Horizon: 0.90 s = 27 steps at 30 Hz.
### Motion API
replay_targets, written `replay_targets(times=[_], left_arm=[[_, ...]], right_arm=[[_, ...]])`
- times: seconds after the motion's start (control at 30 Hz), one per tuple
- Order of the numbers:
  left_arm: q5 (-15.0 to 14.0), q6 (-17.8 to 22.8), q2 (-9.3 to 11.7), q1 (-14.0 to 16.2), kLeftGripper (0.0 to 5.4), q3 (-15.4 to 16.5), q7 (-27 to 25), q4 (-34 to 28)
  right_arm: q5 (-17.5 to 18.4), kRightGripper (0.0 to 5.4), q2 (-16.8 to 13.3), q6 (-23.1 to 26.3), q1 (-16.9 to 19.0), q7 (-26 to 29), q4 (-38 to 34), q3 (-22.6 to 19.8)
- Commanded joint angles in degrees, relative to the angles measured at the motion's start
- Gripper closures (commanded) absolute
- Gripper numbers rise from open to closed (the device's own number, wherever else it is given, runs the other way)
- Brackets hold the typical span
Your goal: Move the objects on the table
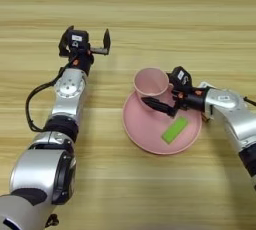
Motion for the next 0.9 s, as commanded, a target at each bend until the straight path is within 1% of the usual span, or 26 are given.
replay_targets(times=[0.03,0.23,0.47,0.63,0.67,0.77,0.83,0.87,0.9], left_arm=[[0.44,-0.34,-0.13,0.06,0.00,-0.27,0.28,-0.57],[0.39,-0.30,-0.13,0.12,0.00,-0.27,0.23,-0.70],[0.11,-0.54,0.03,0.18,0.00,-0.04,0.03,-0.97],[-0.57,-0.92,0.10,0.34,0.00,0.32,-0.86,-1.57],[-0.84,-1.17,0.08,0.47,0.00,0.40,-1.42,-1.96],[-3.03,-1.50,-0.23,1.20,0.00,0.95,-5.05,-4.70],[-4.40,-1.40,-0.09,1.73,0.00,0.96,-7.58,-7.03],[-5.21,-0.82,0.02,2.05,0.00,0.91,-9.03,-8.53],[-6.25,0.44,0.16,2.62,0.00,0.46,-11.69,-10.66]], right_arm=[[-0.25,0.94,0.18,-0.74,-1.28,-0.15,0.26,-0.37],[0.85,0.96,0.32,-0.38,-1.60,-0.61,-0.65,-1.89],[5.32,0.96,-1.76,3.28,-2.19,0.37,-7.18,-6.61],[6.88,0.96,-4.00,5.22,-2.96,0.54,-9.45,-8.86],[7.22,0.96,-4.44,5.76,-3.01,0.70,-9.98,-9.18],[8.39,0.96,-6.60,7.39,-2.57,1.81,-13.05,-10.03],[9.53,0.96,-8.07,9.01,-2.26,2.71,-15.14,-10.67],[10.08,0.96,-8.73,9.76,-2.12,3.05,-16.05,-10.95],[10.45,0.97,-9.39,10.38,-2.01,3.32,-16.89,-11.23]])
